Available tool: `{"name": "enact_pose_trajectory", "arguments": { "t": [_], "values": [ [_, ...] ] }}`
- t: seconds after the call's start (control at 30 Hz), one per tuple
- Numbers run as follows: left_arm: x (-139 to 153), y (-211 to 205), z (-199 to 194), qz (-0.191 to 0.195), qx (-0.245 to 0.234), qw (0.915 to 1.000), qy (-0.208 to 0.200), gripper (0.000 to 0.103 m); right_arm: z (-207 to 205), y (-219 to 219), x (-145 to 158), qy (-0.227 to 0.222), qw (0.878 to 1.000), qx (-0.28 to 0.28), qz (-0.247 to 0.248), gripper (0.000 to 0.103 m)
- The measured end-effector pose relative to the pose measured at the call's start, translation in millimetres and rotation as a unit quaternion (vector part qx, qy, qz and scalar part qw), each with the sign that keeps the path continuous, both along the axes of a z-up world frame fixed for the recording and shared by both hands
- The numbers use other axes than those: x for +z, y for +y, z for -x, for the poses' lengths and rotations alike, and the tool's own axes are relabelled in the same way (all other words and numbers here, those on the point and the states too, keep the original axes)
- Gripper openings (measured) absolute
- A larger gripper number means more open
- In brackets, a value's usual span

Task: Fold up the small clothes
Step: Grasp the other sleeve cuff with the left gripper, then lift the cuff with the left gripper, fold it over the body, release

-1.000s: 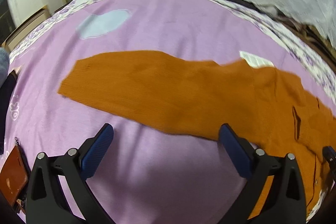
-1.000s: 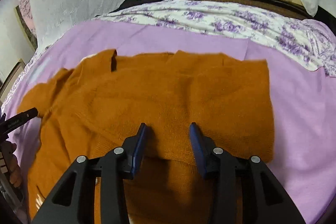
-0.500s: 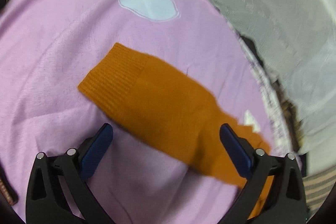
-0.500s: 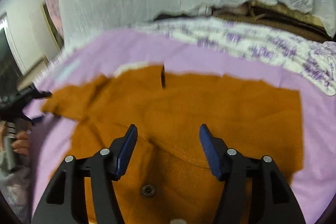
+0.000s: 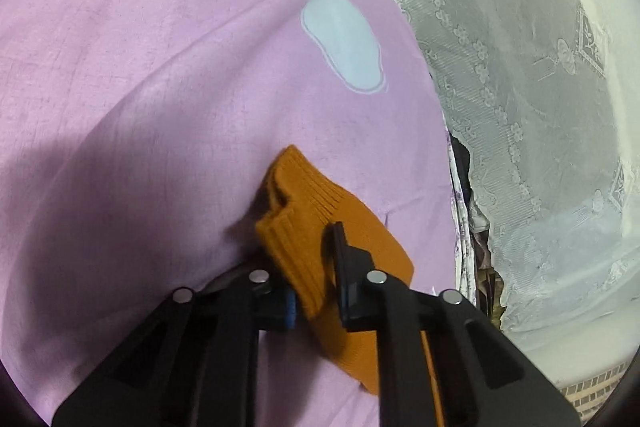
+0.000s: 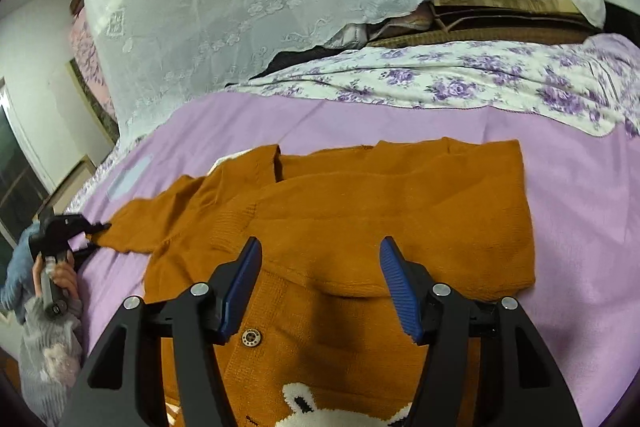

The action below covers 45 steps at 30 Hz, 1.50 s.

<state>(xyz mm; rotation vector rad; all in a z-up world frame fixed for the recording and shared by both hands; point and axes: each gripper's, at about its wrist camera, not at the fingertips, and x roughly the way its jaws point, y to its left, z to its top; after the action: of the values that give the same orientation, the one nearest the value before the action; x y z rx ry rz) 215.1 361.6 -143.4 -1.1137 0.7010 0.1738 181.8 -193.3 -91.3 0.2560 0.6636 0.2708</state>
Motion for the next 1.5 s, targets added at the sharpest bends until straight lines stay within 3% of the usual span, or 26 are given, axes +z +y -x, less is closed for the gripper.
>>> {"name": "enact_pose_trajectory", "arguments": {
  "t": [0.17, 0.37, 0.57, 0.83, 1.13, 1.5],
  "values": [
    [19.6, -17.4, 0.4, -0.068, -0.012, 0.9976, 0.001, 0.007, 6.5, -1.7, 7.0, -0.015, 1.000, -0.010, 0.006, 0.062],
    [41.4, -44.2, -0.8, -0.154, -0.031, 0.9875, 0.007, 0.006, 8.4, -22.4, 5.5, -0.006, 0.999, -0.039, -0.005, 0.062],
    [55.8, -64.4, 4.0, -0.193, -0.054, 0.9796, 0.008, 0.005, 8.0, -56.2, -4.4, 0.015, 0.997, -0.067, -0.032, 0.062],
    [87.8, -120.7, 3.9, -0.282, -0.106, 0.9535, 0.010, 0.005, 8.6, -70.8, -11.2, 0.026, 0.998, -0.056, -0.033, 0.063],
    [134.5, -198.7, 11.0, -0.356, -0.158, 0.9205, -0.031, 0.005, 24.2, -90.1, -6.3, 0.017, 0.998, -0.056, -0.024, 0.071],
    [151.8, -267.3, -8.0, -0.384, -0.202, 0.9001, -0.040, 0.005, 31.9, -106.0, -4.9, 0.018, 0.997, -0.045, -0.059, 0.073]
  ]
}}
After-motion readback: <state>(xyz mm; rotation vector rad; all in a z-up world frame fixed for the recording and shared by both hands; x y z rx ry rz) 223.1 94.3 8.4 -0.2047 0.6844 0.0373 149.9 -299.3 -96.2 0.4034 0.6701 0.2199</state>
